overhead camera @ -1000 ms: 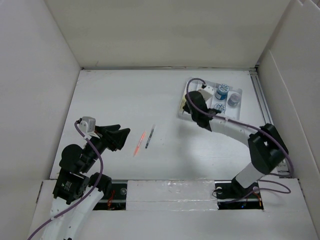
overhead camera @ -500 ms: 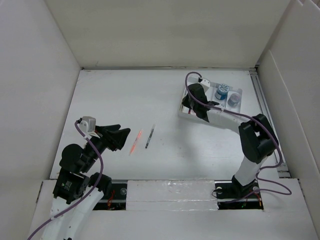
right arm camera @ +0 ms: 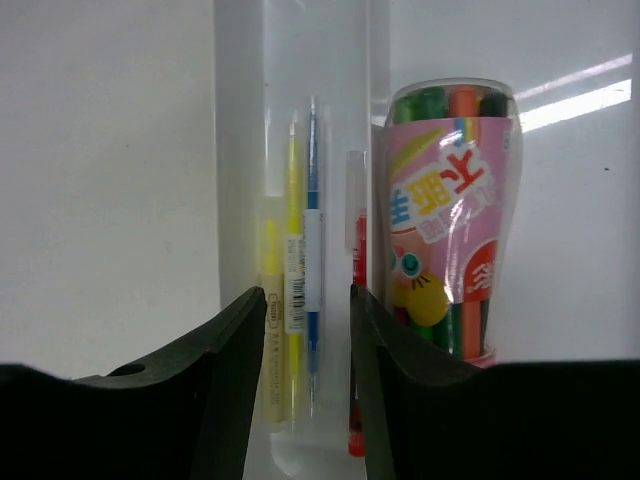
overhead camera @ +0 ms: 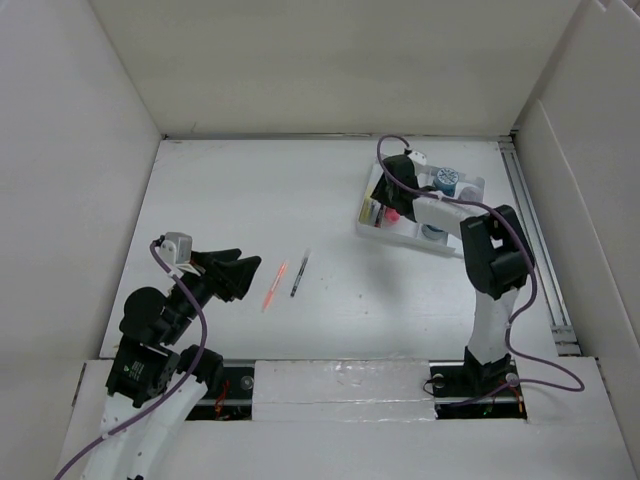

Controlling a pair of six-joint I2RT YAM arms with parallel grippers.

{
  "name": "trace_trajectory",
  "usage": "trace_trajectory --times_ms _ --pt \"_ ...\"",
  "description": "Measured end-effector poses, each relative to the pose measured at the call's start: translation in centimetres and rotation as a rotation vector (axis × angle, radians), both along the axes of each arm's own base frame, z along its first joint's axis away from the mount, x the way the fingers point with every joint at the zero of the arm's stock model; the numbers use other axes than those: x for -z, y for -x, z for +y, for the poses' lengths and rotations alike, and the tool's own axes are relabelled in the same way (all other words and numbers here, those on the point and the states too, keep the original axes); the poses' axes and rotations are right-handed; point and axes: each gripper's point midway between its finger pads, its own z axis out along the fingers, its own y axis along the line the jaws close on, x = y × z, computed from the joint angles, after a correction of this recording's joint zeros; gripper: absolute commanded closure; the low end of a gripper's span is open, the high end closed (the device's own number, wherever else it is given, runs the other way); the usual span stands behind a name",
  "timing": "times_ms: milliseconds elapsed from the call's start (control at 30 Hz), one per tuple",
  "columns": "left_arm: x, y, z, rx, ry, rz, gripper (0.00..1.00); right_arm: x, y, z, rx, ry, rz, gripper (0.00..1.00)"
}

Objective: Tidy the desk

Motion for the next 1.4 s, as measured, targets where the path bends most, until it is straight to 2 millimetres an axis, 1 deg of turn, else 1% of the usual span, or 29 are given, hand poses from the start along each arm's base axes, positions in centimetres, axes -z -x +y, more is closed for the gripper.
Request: trace_trajectory --times_ms 33,100,233,300,367,400,433,500,533,567,633,667,700,733,767,800,833,933,1067,1267,1333,1367,1400 --pt "0.0 0.0 0.0 0.0 0.0 0.0 0.47 0.6 0.2 0.1 -0.003 -0.001 0.018 0.52" --pt "0.0 0.0 0.0 0.0 0.0 0.0 0.46 0.3 0.2 0.5 -0.009 0.002 0.017 0.41" --pt "0.0 0.0 0.0 -0.002 0.001 -0.002 0.46 -1.9 0.6 1.3 -0.019 -0.008 -0.022 0.4" --pt "-0.1 0.1 0.1 -0.004 0.003 -0.006 0.46 -3.0 1.5 1.7 -0.027 -0.019 -0.046 0.49" --pt "-0.2 0.2 0.2 -0.005 0.005 -0.011 0.46 -4.1 3.7 2.9 -0.054 -0.037 -0.076 0.62" --pt "-0.3 0.2 0.2 -0.005 0.006 -0.012 0.46 -4.6 5.1 4.1 -0.078 -0.045 -0.091 0.82" --pt "-0.3 0.2 0.2 -0.005 0.006 -0.013 0.46 -5.1 6.7 5.6 -0.114 -0.056 -0.104 0.89" --pt "-0.3 0.2 0.2 -0.005 0.006 -0.012 0.46 -5.8 10.0 9.4 -0.204 -0.082 -0.127 0.99" --pt "-0.3 0.2 0.2 -0.005 0.006 -0.013 0.46 -5.8 11.7 11.5 -0.252 -0.09 -0.135 1.0" --pt "-0.3 0.2 0.2 -0.005 0.006 -0.013 0.46 -5.8 13.1 13.4 -0.293 -0.099 -0.137 1.0" --pt "-0.3 0.2 0.2 -0.005 0.006 -0.012 0.46 -5.2 16.6 17.3 -0.379 -0.11 -0.126 0.91" --pt "-0.2 0.2 0.2 -0.004 0.005 -0.012 0.46 -4.7 18.2 18.8 -0.416 -0.111 -0.116 0.82" --pt "-0.3 0.2 0.2 -0.005 0.006 -0.013 0.46 -4.2 19.4 19.9 -0.438 -0.112 -0.107 0.65" --pt "-0.3 0.2 0.2 -0.005 0.006 -0.014 0.46 -3.6 20.4 20.7 -0.454 -0.106 -0.098 0.59" --pt "-0.3 0.2 0.2 -0.005 0.006 -0.014 0.46 -2.0 21.9 21.7 -0.469 -0.083 -0.076 0.52" --pt "-0.4 0.3 0.2 -0.005 0.008 -0.018 0.46 -2.0 21.9 21.7 -0.47 -0.081 -0.075 0.52" --pt "-0.4 0.3 0.2 -0.005 0.009 -0.02 0.46 -1.3 22.3 21.9 -0.464 -0.069 -0.065 0.48" --pt "-0.5 0.4 0.2 -0.004 0.011 -0.025 0.46 0.7 22.5 21.7 -0.433 -0.011 -0.04 0.45" --pt "-0.5 0.4 0.2 -0.003 0.011 -0.025 0.46 2.8 22.1 21.9 -0.409 0.054 -0.006 0.46" --pt "-0.6 0.6 0.2 -0.001 0.012 -0.029 0.46 4.0 21.1 23.1 -0.397 0.086 0.001 0.46" --pt "-0.6 0.6 0.2 0.001 0.013 -0.032 0.46 4.2 20.8 23.5 -0.392 0.093 0.0 0.49" --pt "-0.6 0.6 0.2 0.001 0.014 -0.033 0.47 4.3 20.6 23.6 -0.385 0.1 -0.002 0.54" --pt "-0.6 0.6 0.2 0.001 0.014 -0.033 0.46 4.5 20.5 23.5 -0.376 0.112 -0.002 0.56"
